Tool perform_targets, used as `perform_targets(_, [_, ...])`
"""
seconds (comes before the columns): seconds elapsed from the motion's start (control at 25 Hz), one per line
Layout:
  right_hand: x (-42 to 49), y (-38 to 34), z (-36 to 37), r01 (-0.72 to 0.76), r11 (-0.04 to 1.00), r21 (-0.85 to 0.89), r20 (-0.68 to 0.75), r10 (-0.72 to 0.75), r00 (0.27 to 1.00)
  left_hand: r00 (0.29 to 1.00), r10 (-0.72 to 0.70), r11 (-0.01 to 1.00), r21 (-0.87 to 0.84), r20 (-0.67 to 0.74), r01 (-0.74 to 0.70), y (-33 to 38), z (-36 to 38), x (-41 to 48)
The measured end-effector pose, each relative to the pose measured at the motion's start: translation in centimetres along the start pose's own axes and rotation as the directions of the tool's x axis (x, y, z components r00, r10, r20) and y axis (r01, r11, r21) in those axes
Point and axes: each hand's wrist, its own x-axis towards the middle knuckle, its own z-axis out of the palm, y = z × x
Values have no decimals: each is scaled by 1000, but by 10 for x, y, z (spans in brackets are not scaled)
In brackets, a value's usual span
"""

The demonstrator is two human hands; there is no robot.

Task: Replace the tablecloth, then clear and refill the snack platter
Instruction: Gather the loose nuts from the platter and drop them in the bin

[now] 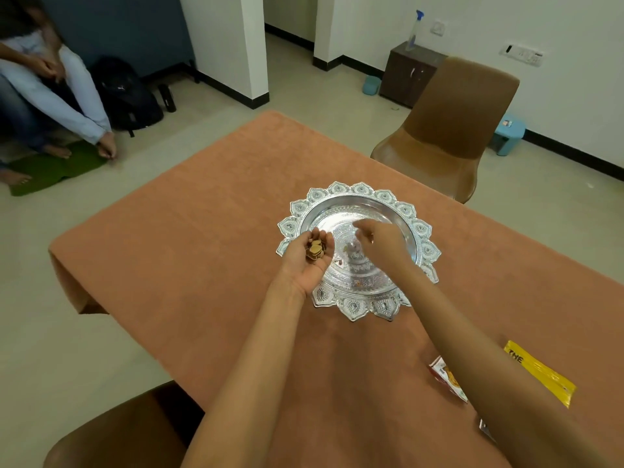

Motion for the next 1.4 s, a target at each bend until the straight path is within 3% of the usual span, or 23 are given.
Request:
perform_targets(0.08, [-7, 4, 22, 82, 986, -145, 147, -60, 987, 999, 29, 998, -57, 19, -28, 2, -5, -4])
perform_targets(0.16, [-16, 2, 37, 189, 964, -190, 213, -147, 966, 999, 33, 999, -11, 25, -33, 1, -8, -5])
perform_targets(0.32, [-27, -5, 34, 281, 898, -338, 222, -214, 951, 1000, 19, 999, 43, 17, -20, -2, -7, 0])
perform_targets(0.56, [-37, -11, 30, 341, 767, -544, 302, -201, 932, 1000, -15, 978, 210, 25, 9, -4, -7, 3])
perform_targets(0.64, [-35, -8, 29, 291, 806, -516, 284, -160, 945, 1000, -27, 973, 228, 8, 24, -1, -4, 4])
perform_targets(0.72, [-28, -3, 19, 139, 908, -396, 232, -48, 972, 999, -45, 959, 279, -26, 50, -1, 0, 3])
perform_targets(0.8, [-21, 2, 6, -56, 998, -29, 116, 59, 992, 996, -70, 945, 316, -63, 87, -2, 2, 4])
perform_targets(0.84, [-20, -1, 1, -99, 982, 161, 63, 90, 994, 993, -83, 938, 331, -78, 105, -2, 3, 4])
perform_targets(0.92, [-19, -16, -4, -58, 932, 357, 48, 44, 998, 989, -101, 919, 370, -106, 134, 0, 6, 5])
perform_targets(1.04, [-22, -33, 0, 136, 953, 271, 94, -167, 981, 987, -103, 890, 433, -121, 146, 3, 8, 4])
perform_targets(1.16, [-17, -19, -5, 98, 935, 341, 37, -118, 992, 989, -96, 927, 351, -113, 130, 1, 7, 4])
perform_targets(1.24, [-14, -1, -2, 127, 978, 168, 9, -131, 991, 989, -101, 956, 266, -107, 127, 1, 4, 4])
perform_targets(1.32, [-9, 10, 9, 208, 978, -3, 135, -206, 969, 991, -96, 978, 174, -94, 111, 5, 1, 2])
perform_targets(1.4, [-7, 13, 22, 365, 922, -131, 338, -304, 890, 994, -83, 995, 43, -66, 85, 11, -3, 1])
